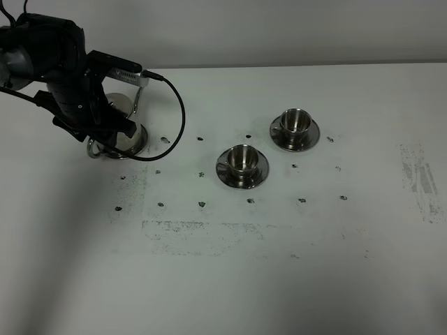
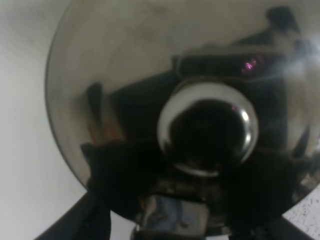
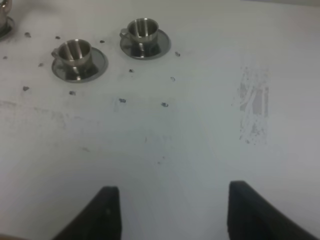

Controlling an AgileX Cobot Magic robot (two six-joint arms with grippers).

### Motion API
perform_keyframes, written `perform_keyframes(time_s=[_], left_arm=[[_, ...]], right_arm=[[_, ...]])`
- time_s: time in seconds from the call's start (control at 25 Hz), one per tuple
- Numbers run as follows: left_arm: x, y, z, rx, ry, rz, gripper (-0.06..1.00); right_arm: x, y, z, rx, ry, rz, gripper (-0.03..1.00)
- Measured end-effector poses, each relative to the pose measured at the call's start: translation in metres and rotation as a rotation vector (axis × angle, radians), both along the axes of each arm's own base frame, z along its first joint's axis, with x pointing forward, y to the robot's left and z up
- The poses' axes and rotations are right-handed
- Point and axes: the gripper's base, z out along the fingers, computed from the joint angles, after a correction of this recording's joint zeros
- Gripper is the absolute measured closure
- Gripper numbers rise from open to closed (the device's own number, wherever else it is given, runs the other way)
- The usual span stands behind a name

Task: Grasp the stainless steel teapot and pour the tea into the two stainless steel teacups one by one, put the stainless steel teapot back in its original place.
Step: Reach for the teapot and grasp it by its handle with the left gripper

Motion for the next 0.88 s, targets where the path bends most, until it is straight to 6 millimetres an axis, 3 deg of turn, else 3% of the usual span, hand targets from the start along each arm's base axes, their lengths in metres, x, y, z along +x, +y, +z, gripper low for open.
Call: perform_keyframes(time_s=[0.88], left_arm=[[0.0012,-0.0039,0.0040,0.003,0.008,-0.005,0.43]], right_arm=[[0.0000,0.0000,0.0000,0.000,0.000,0.000,0.51]])
